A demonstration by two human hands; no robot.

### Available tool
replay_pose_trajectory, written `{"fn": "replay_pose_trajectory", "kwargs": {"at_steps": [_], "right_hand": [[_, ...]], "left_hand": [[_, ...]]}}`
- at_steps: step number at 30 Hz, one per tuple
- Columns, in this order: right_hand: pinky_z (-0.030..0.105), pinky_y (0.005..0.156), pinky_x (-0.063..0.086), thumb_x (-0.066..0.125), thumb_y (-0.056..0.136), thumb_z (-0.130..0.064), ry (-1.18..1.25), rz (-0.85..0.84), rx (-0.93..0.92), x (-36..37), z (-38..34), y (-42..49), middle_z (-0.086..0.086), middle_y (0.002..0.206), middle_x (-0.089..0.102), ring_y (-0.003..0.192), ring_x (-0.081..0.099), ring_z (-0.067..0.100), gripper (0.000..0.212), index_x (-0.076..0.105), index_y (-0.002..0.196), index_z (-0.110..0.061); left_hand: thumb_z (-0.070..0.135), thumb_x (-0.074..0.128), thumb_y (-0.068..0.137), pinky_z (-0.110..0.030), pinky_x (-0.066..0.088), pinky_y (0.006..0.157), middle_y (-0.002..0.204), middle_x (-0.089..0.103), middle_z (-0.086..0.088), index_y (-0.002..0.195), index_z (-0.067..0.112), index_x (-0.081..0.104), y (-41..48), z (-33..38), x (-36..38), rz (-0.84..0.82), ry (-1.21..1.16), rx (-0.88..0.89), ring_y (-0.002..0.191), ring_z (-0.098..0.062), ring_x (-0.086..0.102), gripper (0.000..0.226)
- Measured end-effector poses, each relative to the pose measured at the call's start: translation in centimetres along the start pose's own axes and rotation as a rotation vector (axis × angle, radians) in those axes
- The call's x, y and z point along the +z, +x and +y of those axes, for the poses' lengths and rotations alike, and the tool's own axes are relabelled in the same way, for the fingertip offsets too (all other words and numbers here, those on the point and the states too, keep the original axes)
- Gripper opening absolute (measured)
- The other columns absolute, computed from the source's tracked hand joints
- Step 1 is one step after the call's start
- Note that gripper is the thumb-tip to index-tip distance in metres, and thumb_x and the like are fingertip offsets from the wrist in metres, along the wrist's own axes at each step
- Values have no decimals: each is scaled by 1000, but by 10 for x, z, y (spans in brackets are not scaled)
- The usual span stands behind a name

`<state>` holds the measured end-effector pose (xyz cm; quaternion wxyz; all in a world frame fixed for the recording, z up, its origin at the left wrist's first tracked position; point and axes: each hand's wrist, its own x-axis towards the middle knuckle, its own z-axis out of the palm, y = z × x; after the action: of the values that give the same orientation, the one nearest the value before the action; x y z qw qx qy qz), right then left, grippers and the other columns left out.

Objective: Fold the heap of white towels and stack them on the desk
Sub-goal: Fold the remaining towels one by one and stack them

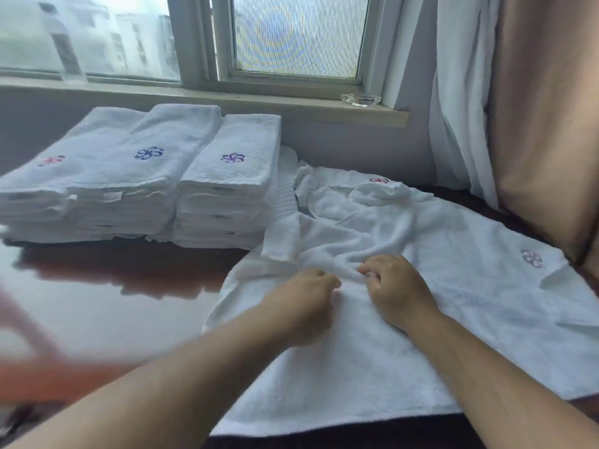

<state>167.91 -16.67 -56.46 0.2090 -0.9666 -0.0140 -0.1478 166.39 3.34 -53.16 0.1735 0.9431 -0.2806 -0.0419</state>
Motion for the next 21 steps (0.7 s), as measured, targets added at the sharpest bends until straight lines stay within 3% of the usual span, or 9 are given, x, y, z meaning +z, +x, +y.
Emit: {"fn": "replay_pose_trajectory", "kwargs": {"at_steps": [5, 7, 9, 12, 15, 17, 19, 21], "right_hand": [[38, 101, 45, 49, 92, -12, -23, 29, 109, -10, 15, -8, -7, 122, 67, 116, 52, 22, 37, 73, 115, -27], [39, 100, 46, 48, 92, -15, -26, 15, 98, -11, 16, -15, -8, 122, 65, 115, 50, 20, 37, 71, 117, -28], [38, 99, 45, 48, 93, -17, -50, 12, 76, -10, 15, -20, -9, 123, 63, 115, 48, 19, 36, 70, 119, -29], [34, 102, 38, 48, 96, -20, -109, -35, 42, -9, 9, -23, -9, 131, 59, 120, 46, 20, 35, 66, 125, -30], [32, 111, 27, 51, 98, -22, -86, -159, 32, -15, -2, -21, -13, 147, 48, 136, 37, 17, 40, 61, 135, -33], [23, 114, 25, 54, 95, -16, 124, -318, 35, -23, -10, -21, -18, 148, 45, 142, 32, 8, 45, 61, 137, -32], [8, 100, 35, 56, 93, -7, 443, -444, 56, -34, -18, -23, -26, 131, 55, 132, 46, -2, 43, 69, 127, -30], [4, 73, 44, 56, 88, -9, 544, -301, 91, -47, -13, -23, -34, 96, 67, 93, 62, -16, 36, 77, 108, -30]], "left_hand": [[40, 34, 100, -50, 19, 114, 154, 28, -15, 149, 10, 25, 15, -16, 23, 150, 111, -506, 139, -35, 23, 58], [40, 36, 98, -52, 16, 115, 154, 25, -16, 154, 12, 13, 16, -28, 24, 277, 92, -528, 138, -34, 21, 67], [37, 36, 97, -50, 10, 119, 164, 12, -8, 159, 20, 7, 17, -36, 25, 292, 46, -395, 146, -30, 12, 70], [45, 32, 99, -42, 14, 119, 167, 11, 0, 156, 33, 19, 15, -40, 26, 202, 99, -208, 152, -22, 11, 59], [49, 30, 97, -46, 24, 113, 160, 27, -3, 145, 31, 36, 9, -43, 22, 159, 181, -302, 142, -28, 30, 52], [45, 29, 95, -50, 30, 109, 152, 37, -6, 139, 24, 42, 7, -38, 13, 82, 220, -459, 135, -31, 40, 50], [37, 34, 93, -53, 31, 108, 143, 49, -9, 135, 19, 49, 12, -27, 3, 13, 366, -583, 130, -34, 45, 48], [30, 41, 90, -50, 31, 105, 135, 55, -10, 130, 19, 53, 23, -8, 0, 47, 461, -535, 124, -35, 49, 43]]}}
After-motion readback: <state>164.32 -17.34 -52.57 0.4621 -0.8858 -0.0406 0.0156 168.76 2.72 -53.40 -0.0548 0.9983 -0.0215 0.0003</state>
